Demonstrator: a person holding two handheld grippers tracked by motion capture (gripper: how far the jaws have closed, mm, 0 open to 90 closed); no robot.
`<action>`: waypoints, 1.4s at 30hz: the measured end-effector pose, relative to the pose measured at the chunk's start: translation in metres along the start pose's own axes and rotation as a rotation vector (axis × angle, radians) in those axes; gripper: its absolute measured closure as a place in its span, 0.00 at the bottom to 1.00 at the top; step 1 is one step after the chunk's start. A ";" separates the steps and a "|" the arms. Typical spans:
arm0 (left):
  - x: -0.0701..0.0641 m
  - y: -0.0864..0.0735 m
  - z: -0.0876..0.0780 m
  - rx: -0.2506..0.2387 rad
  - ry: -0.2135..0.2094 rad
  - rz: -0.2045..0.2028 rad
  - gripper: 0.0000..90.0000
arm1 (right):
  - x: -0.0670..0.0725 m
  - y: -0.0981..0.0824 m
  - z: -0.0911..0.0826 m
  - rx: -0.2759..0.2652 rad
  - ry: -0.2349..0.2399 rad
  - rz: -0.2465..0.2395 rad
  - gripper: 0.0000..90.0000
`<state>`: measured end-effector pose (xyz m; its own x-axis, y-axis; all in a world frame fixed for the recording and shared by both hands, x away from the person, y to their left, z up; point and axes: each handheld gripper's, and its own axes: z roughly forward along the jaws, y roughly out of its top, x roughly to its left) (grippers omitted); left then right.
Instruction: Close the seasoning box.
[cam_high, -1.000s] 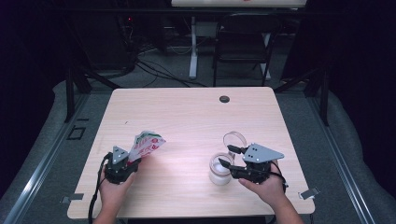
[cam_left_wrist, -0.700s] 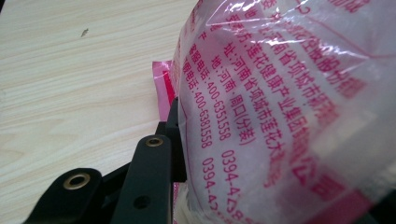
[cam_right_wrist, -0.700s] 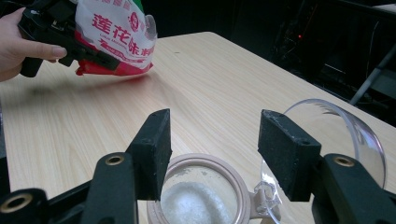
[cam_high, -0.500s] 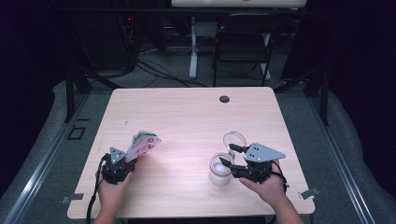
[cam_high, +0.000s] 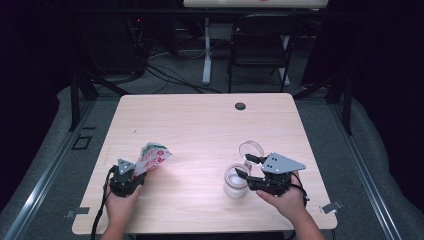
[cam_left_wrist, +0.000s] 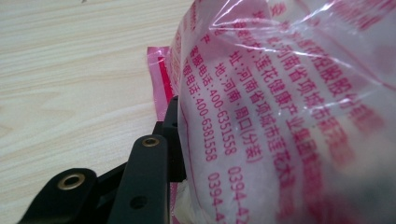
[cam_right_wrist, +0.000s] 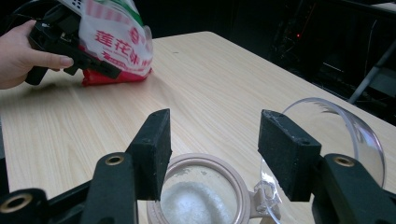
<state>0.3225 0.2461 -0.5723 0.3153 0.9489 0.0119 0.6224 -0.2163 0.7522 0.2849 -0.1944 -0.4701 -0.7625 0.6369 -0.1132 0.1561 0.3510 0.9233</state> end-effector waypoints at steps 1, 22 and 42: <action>0.000 0.000 0.000 -0.003 -0.003 -0.008 0.74 | 0.000 0.000 0.000 -0.002 0.001 0.000 0.49; -0.004 0.001 -0.008 -0.059 -0.137 -0.001 0.29 | 0.001 0.001 0.000 -0.001 0.003 0.001 0.49; -0.022 0.007 -0.034 -0.123 -0.146 0.057 0.26 | 0.001 0.006 -0.005 -0.014 -0.012 0.006 0.48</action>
<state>0.2951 0.2316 -0.5447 0.4533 0.8908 -0.0324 0.5111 -0.2300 0.8281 0.2818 -0.1952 -0.4626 -0.7542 0.6470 -0.1118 0.1519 0.3376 0.9290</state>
